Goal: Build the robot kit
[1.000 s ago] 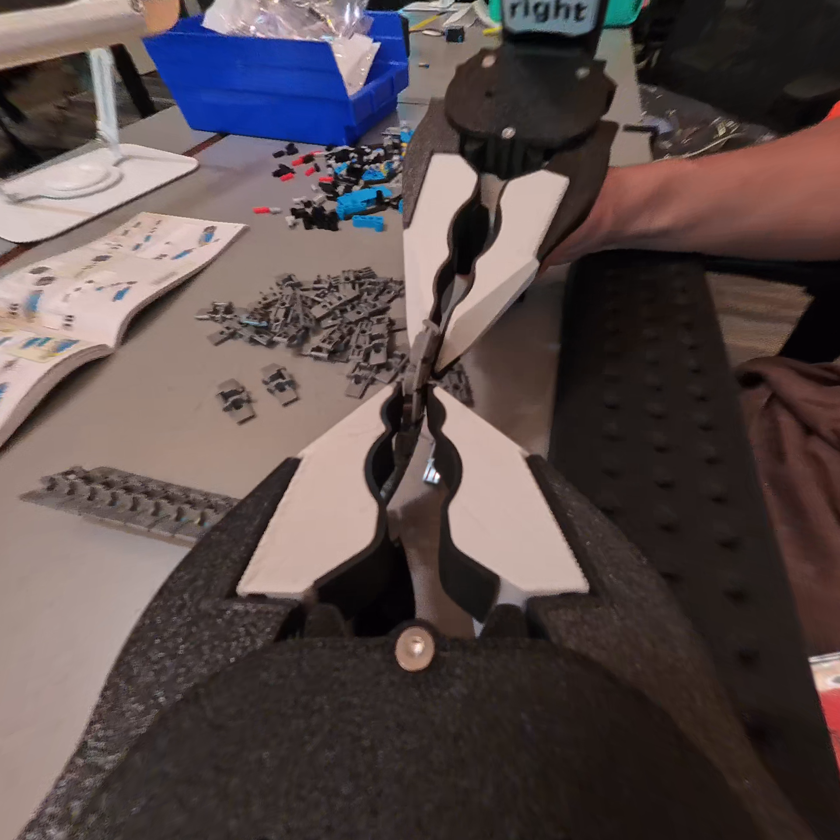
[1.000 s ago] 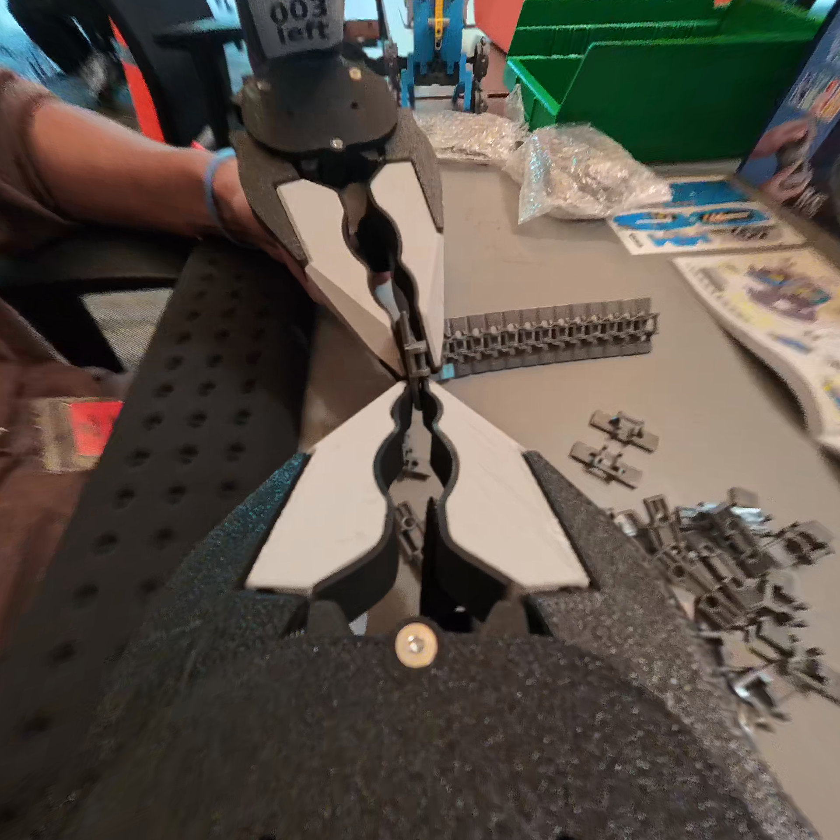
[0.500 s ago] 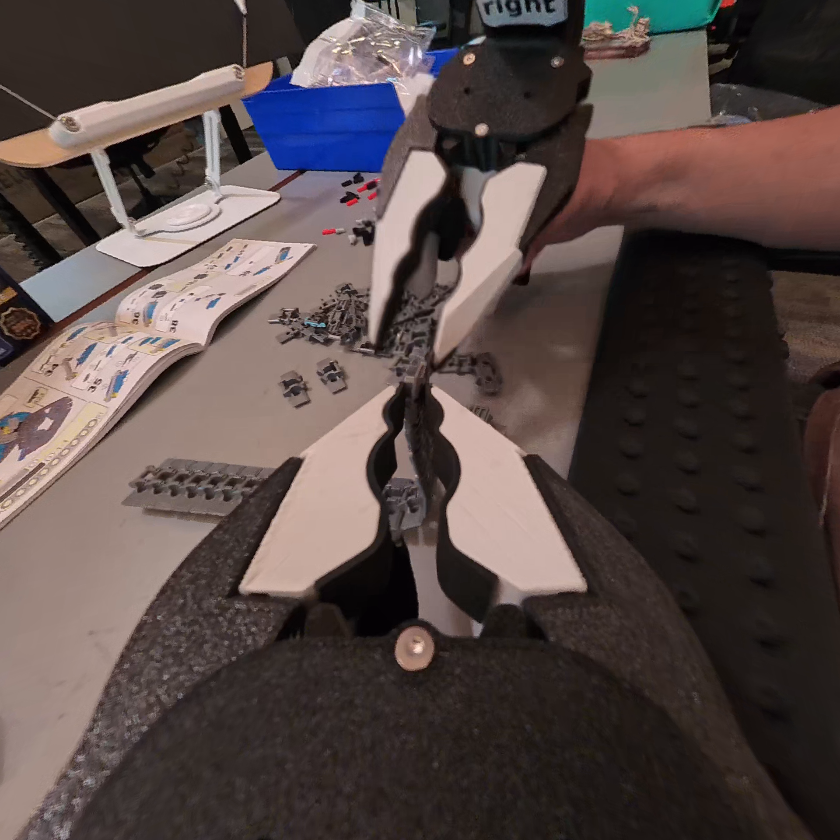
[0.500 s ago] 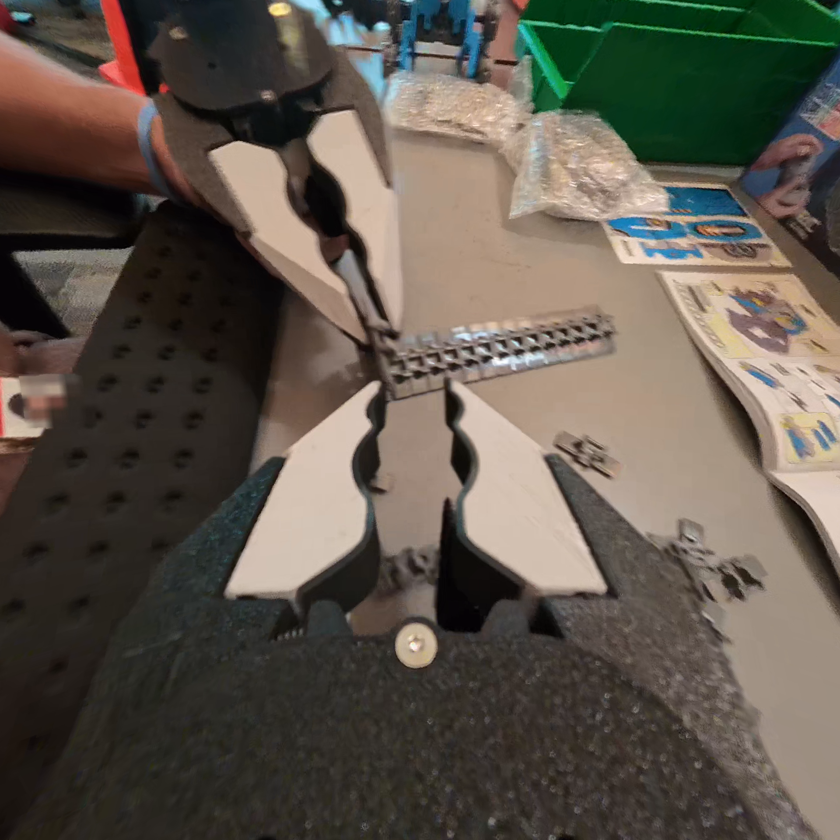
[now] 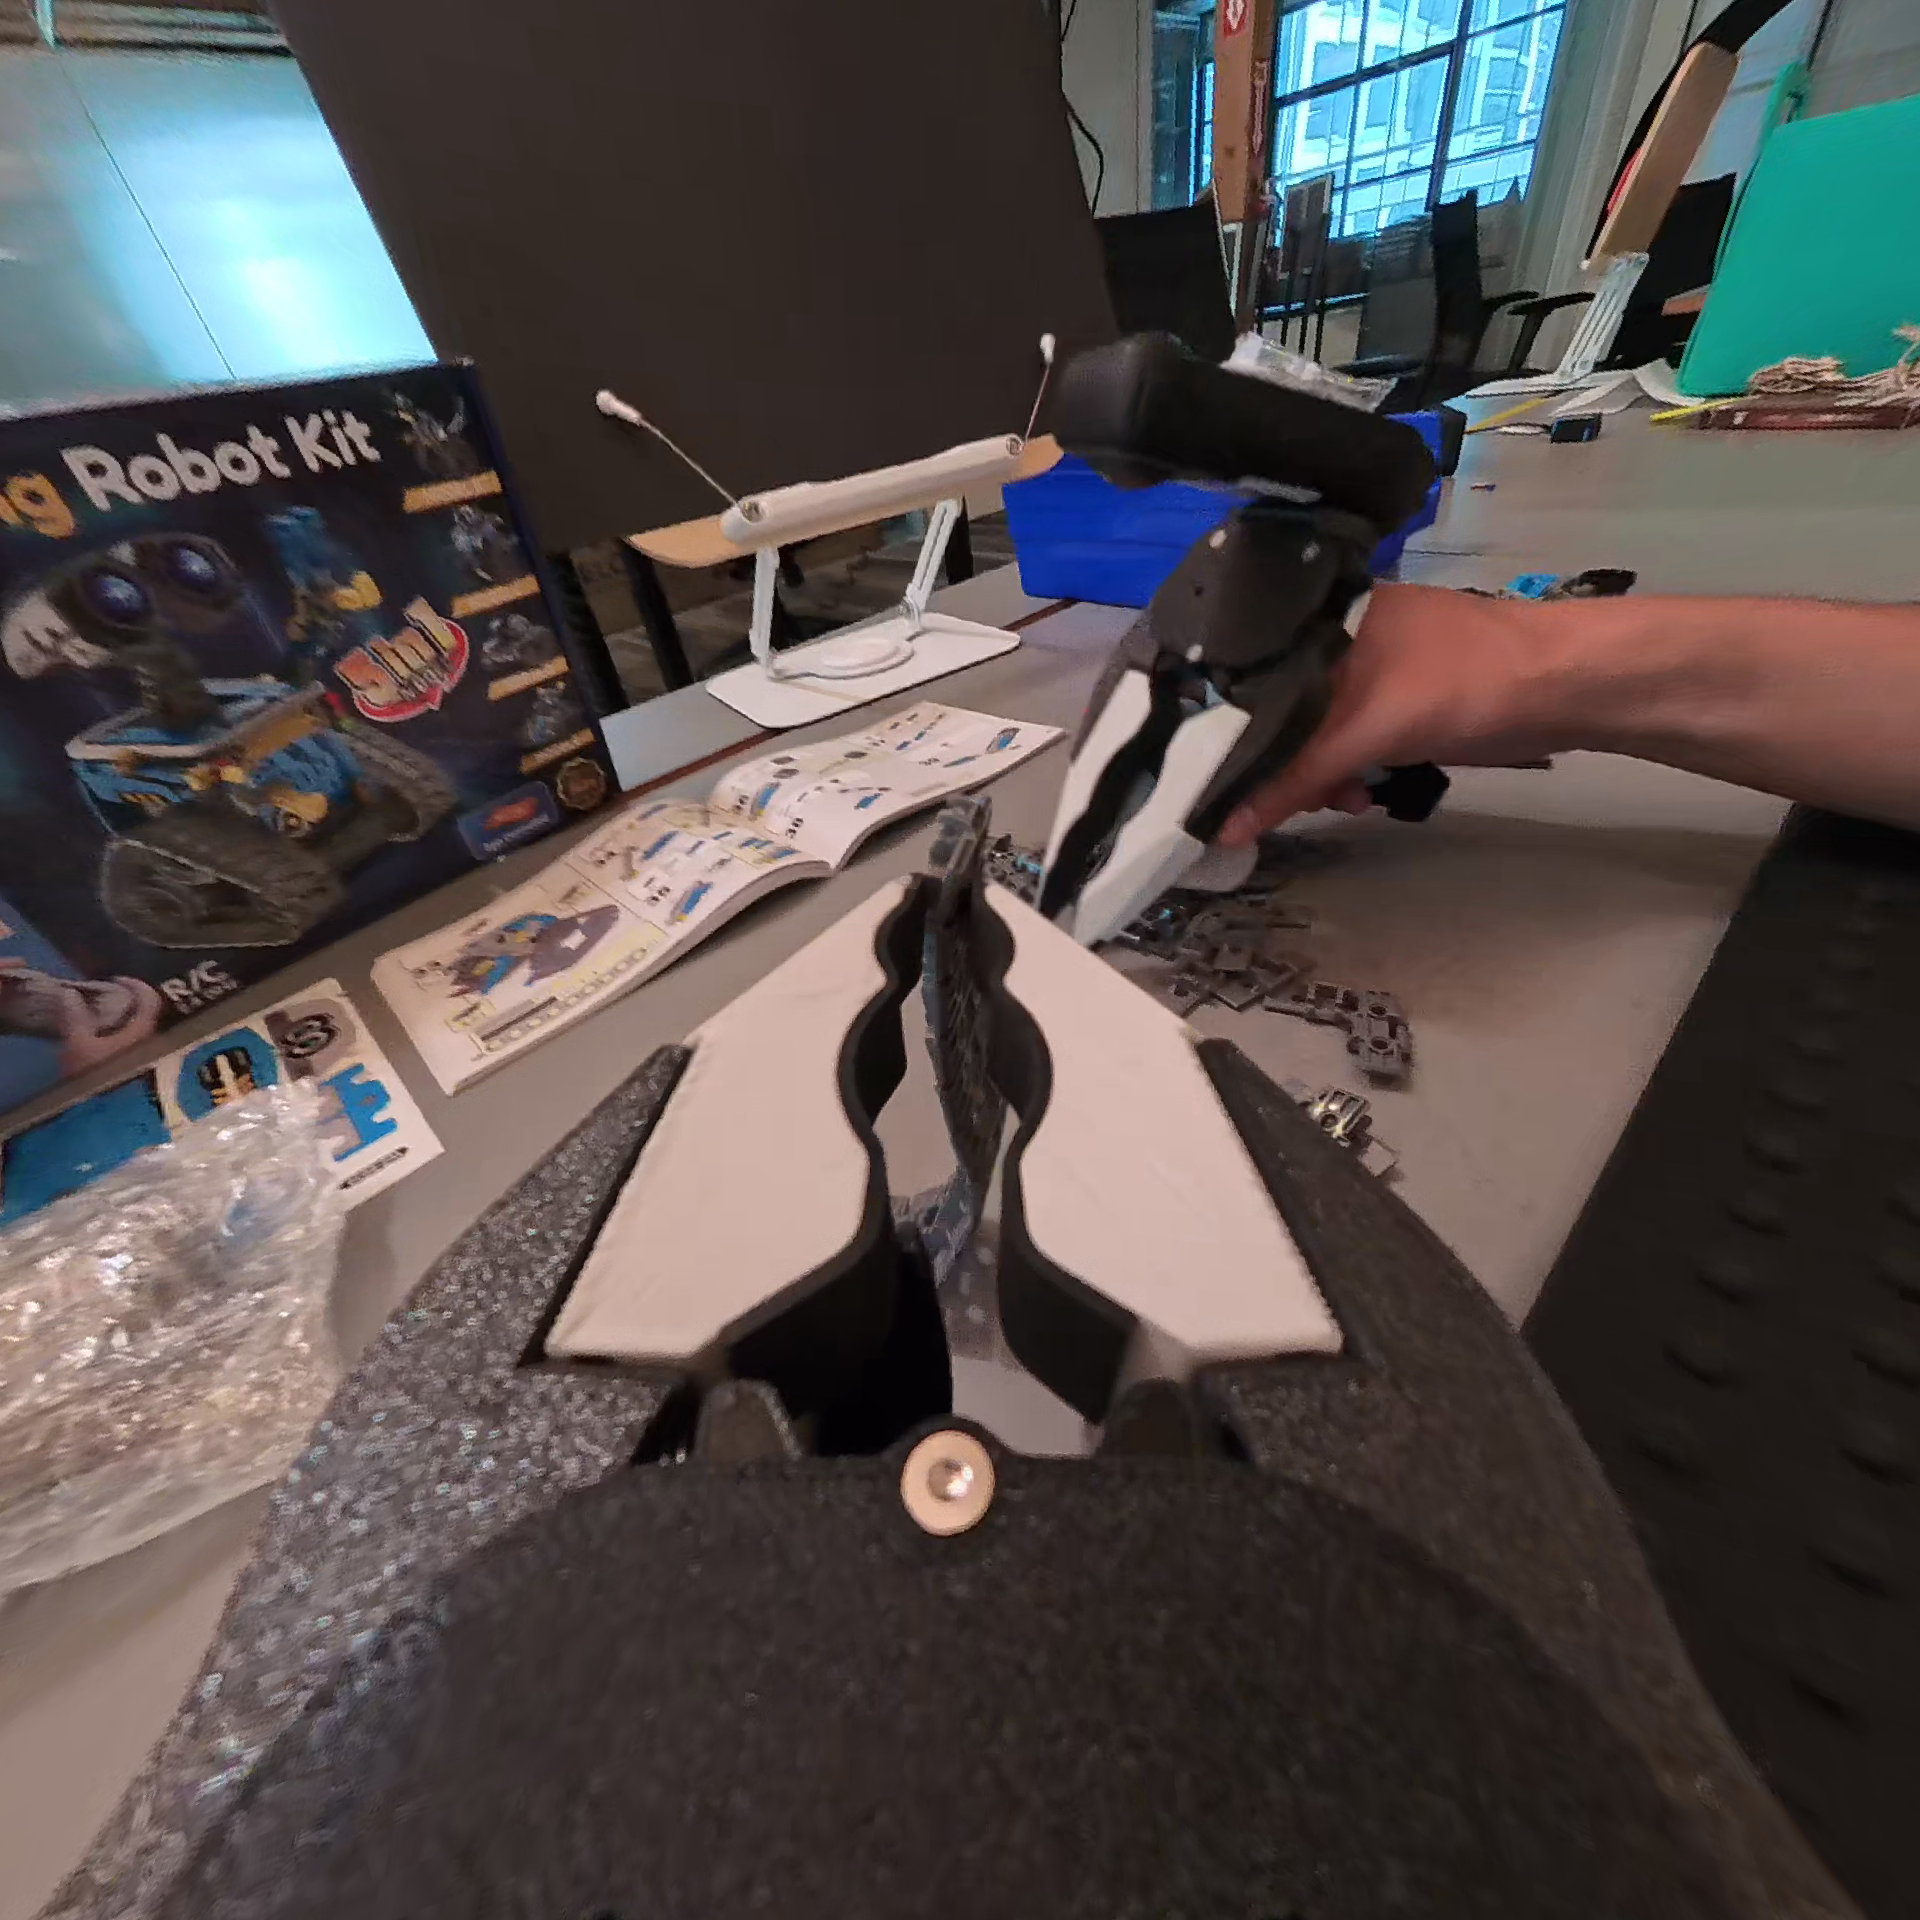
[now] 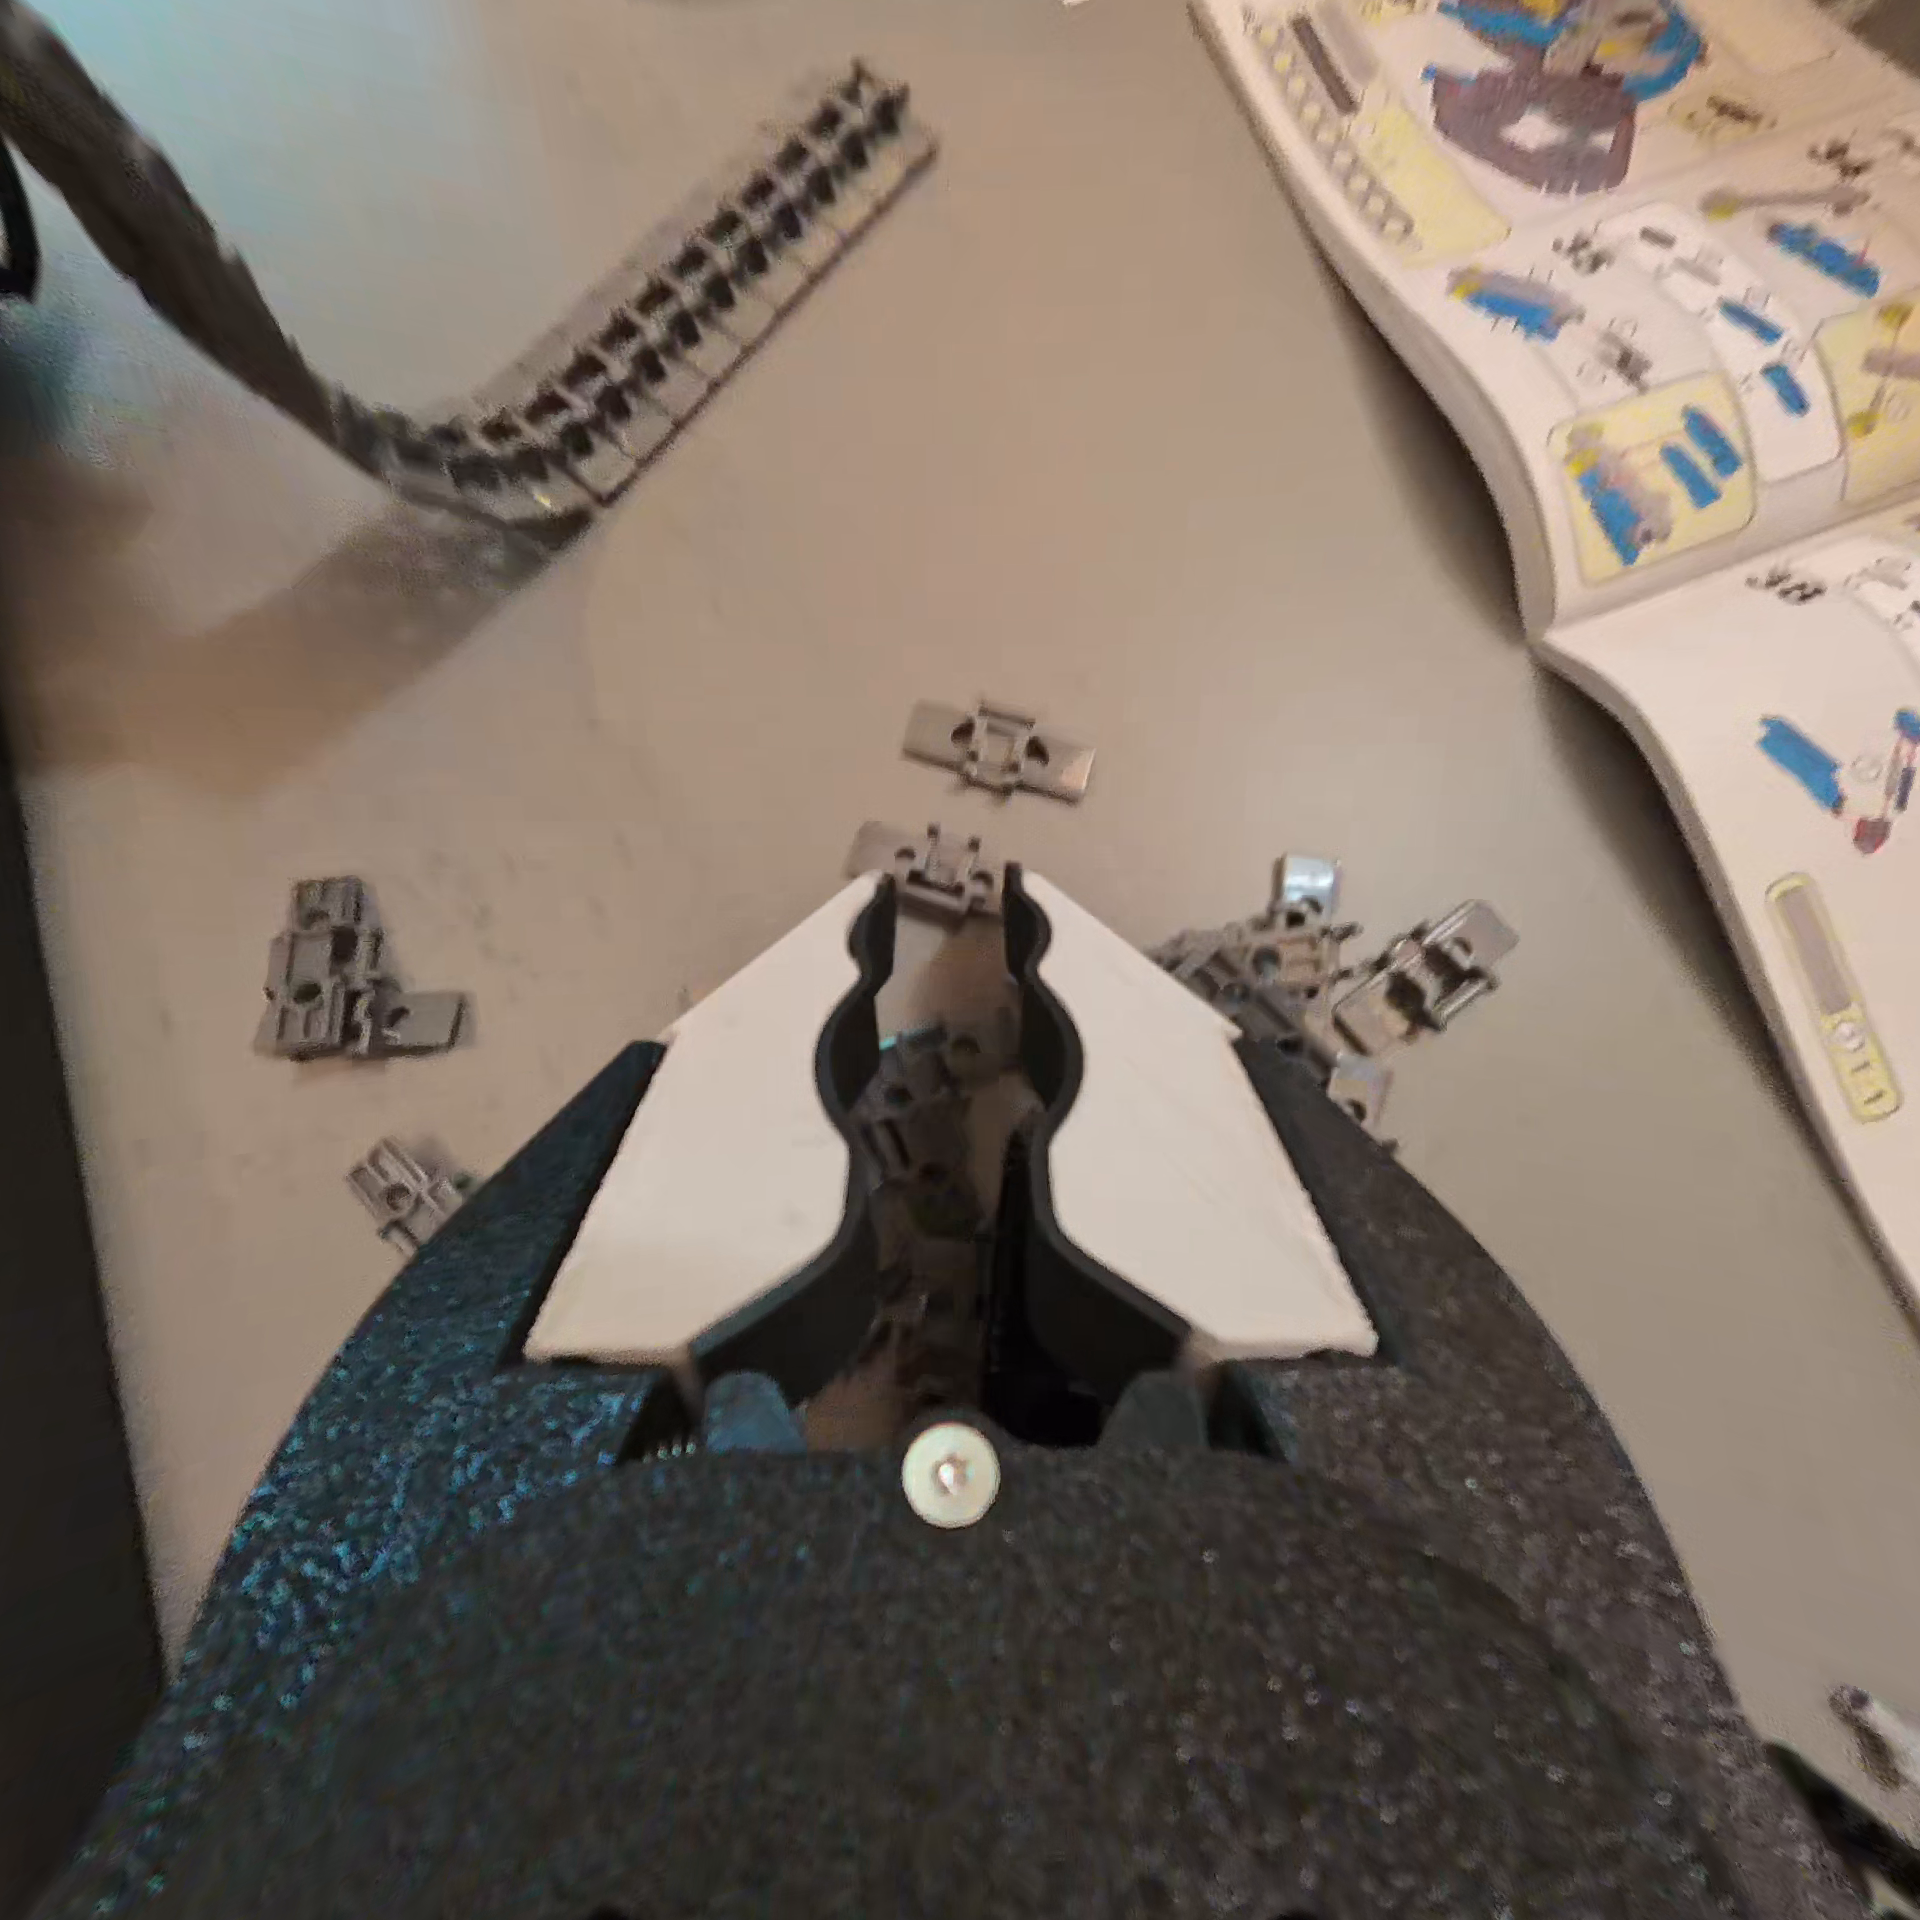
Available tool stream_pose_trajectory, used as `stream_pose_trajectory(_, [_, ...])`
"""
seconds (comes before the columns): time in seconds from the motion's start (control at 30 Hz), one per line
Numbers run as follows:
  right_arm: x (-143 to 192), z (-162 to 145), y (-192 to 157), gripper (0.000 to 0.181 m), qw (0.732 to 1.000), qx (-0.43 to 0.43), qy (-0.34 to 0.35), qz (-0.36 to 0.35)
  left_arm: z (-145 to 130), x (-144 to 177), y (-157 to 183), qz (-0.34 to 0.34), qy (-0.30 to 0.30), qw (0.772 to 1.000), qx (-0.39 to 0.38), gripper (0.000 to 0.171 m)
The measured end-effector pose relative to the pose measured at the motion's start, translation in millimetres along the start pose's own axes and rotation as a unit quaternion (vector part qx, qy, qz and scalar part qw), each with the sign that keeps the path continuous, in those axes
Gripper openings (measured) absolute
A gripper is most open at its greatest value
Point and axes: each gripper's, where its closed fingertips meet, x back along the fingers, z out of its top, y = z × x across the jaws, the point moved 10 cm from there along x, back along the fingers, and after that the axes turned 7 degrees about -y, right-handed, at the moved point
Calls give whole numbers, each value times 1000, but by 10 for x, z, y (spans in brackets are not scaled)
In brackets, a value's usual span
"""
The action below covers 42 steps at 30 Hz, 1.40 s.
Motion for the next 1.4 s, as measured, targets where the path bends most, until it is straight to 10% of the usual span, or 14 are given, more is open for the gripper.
stream_pose_trajectory(1.1, [-238, 242, 19, 19, 999, -44, 4, -25, 18, -73, 177, 18, -15, 993, -114, 7])
stream_pose_trajectory(1.4, [483, 478, -364, 13, 992, -35, 96, 71, -38, -172, 467, 139, -66, 920, -362, 6])
